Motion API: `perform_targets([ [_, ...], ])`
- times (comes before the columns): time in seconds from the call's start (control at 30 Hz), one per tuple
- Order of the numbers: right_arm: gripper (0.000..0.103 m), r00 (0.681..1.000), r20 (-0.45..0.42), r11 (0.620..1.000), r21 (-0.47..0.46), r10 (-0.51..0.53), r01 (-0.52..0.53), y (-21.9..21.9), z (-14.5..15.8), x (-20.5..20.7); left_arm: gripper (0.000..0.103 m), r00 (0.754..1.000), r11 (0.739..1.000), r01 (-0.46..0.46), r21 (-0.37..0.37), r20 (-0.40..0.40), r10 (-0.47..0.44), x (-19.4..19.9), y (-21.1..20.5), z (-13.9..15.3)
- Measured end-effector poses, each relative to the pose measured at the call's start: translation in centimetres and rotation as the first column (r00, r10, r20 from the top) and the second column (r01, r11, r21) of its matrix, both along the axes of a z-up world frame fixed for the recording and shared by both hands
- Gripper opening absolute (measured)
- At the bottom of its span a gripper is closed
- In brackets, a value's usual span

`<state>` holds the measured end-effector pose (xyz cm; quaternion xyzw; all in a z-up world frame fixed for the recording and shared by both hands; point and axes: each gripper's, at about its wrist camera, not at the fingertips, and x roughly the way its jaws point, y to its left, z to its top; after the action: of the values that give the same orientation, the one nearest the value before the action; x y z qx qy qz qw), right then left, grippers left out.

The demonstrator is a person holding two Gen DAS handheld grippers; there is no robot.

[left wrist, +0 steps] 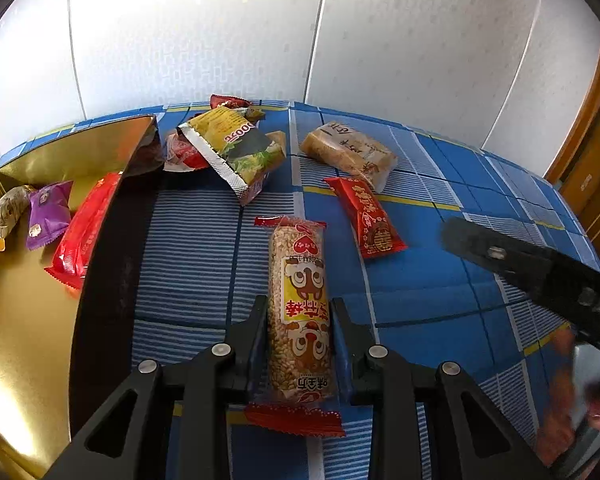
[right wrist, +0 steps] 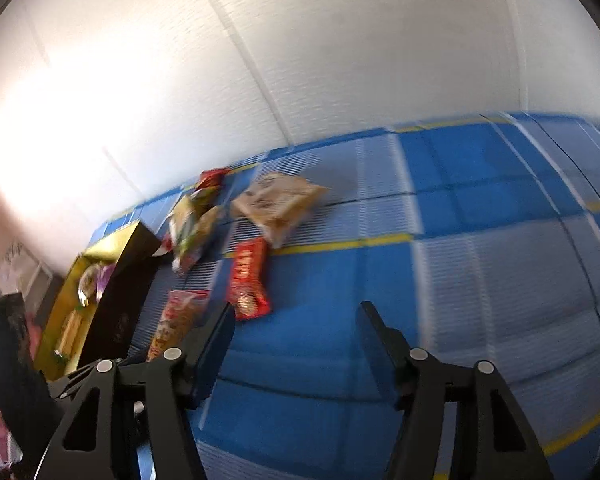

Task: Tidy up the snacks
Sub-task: 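Grasp the long peanut bar with the left gripper while the right gripper closes on the small red bar, then carry the peanut bar into the gold tray and release it with the left gripper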

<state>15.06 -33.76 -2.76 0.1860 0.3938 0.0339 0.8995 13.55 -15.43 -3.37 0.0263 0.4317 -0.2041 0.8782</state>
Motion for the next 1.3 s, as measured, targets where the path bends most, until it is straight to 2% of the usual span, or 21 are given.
perform_targets([
  [0.2, 0.061, 0.997, 0.007, 0.993, -0.090, 0.074, -0.073, 3.0, 0.1, 4.5, 0.030, 1.000, 1.000, 0.009, 0.006, -0.001, -0.009, -0.1, 0.2, 0.1],
  [0.27, 0.044, 0.996, -0.017, 0.988, -0.123, 0.093, -0.094, 3.7, -0.4, 5.8, 0.030, 1.000, 1.000, 0.012, 0.017, 0.002, -0.012, -0.2, 0.1, 0.1],
  [0.33, 0.035, 0.992, -0.060, 0.986, -0.118, 0.115, -0.121, 4.2, -1.3, 6.5, 0.031, 1.000, 1.000, 0.007, 0.013, 0.002, -0.007, -0.1, 0.1, 0.1],
  [0.37, 0.029, 0.990, -0.064, 0.984, -0.119, 0.122, -0.129, 4.2, -1.7, 6.4, 0.033, 1.000, 1.000, 0.002, -0.002, -0.003, -0.002, -0.1, 0.2, 0.2],
  [0.43, 0.029, 0.990, -0.075, 0.982, -0.135, 0.120, -0.129, 4.1, -1.7, 6.0, 0.045, 1.000, 1.000, 0.002, -0.027, -0.015, -0.002, 0.1, 0.2, 0.2],
  [0.47, 0.029, 0.990, -0.075, 0.985, -0.120, 0.118, -0.126, 3.7, -1.6, 5.5, 0.056, 1.000, 1.000, -0.003, -0.027, -0.015, 0.003, 0.3, 0.1, 0.3],
  [0.53, 0.028, 0.992, -0.081, 0.989, -0.104, 0.095, -0.103, 2.9, -1.7, 4.5, 0.059, 1.000, 1.000, -0.017, -0.011, -0.002, 0.017, 0.5, 0.0, 0.4],
  [0.63, 0.028, 0.995, -0.086, 0.997, -0.065, 0.041, -0.047, 1.6, -1.8, 2.9, 0.058, 1.000, 1.000, -0.019, 0.016, -0.002, 0.019, 1.1, -0.4, 0.2],
  [0.67, 0.028, 0.996, -0.088, 0.998, -0.043, 0.030, -0.034, 1.1, -1.8, 2.4, 0.051, 1.000, 0.999, -0.018, 0.035, 0.006, 0.018, 1.2, -0.6, 0.2],
  [0.7, 0.028, 0.996, -0.088, 0.999, -0.031, 0.027, -0.030, 0.9, -1.8, 2.1, 0.035, 1.000, 0.999, -0.017, 0.051, 0.017, 0.016, 1.3, -0.9, 0.1],
  [0.73, 0.028, 0.996, -0.088, 0.999, -0.023, 0.024, -0.026, 0.6, -1.9, 1.8, 0.030, 0.999, 0.997, -0.004, 0.079, 0.033, 0.001, 1.4, -1.2, 0.1],
  [0.8, 0.028, 0.996, -0.090, 1.000, -0.026, 0.013, -0.015, 0.2, -1.7, 1.3, 0.029, 0.999, 0.995, 0.006, 0.098, 0.041, -0.010, 1.6, -1.5, 0.1],
  [1.0, 0.028, 0.996, -0.093, 0.999, -0.035, -0.007, 0.004, 0.0, -1.5, -0.1, 0.029, 1.000, 1.000, -0.012, 0.025, 0.015, 0.012, 1.2, -0.6, 0.7],
  [1.3, 0.028, 0.997, -0.082, 0.997, -0.076, -0.008, 0.002, 0.5, -1.5, 0.0, 0.029, 0.998, 1.000, 0.010, -0.025, 0.055, -0.008, -0.2, 0.4, 3.2],
])
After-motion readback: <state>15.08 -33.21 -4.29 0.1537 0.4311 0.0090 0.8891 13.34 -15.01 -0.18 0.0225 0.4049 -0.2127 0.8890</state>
